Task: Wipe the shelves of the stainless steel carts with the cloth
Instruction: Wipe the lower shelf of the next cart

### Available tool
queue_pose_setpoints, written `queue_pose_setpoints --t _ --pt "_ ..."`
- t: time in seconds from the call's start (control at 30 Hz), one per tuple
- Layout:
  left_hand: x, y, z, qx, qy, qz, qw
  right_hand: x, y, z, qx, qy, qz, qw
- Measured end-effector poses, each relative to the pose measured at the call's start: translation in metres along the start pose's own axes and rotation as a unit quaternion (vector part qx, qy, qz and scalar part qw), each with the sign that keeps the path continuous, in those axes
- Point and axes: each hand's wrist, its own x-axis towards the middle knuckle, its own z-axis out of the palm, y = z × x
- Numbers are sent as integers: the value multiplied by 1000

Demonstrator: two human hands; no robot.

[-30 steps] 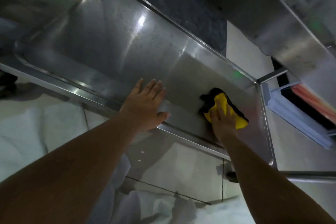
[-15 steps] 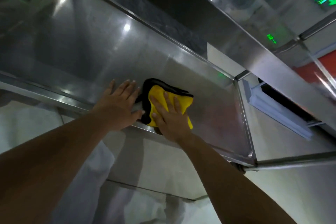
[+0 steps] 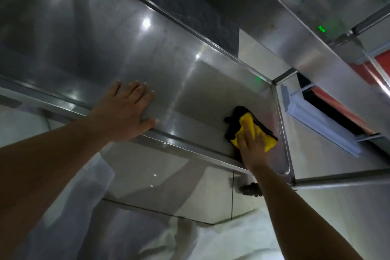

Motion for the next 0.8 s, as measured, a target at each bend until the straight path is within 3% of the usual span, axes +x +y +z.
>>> queue_pose_setpoints --t 0.03,0.17,0.37,0.47,0.57,0.67,0.8 --pt "-1 1 -2 -1 -4 6 1000 -3 21 -1 -9 25 5 1000" --pt "0 9 -3 -3 -4 11 1000 -10 73 -6 28 -24 241 970" --pt "3 18 5 8 0 -2 1000 -3 25 -5 54 -26 338 939" --pt "5 21 12 45 8 -7 999 -12 -34 8 36 -11 277 960" --pt "4 22 13 50 4 -9 999 -28 -111 30 7 4 125 992" --pt "8 16 6 43 -7 14 999 -45 -176 48 -19 23 -22 999" --pt "8 -35 -12 33 -11 56 998 -49 -177 39 -49 4 -118 992"
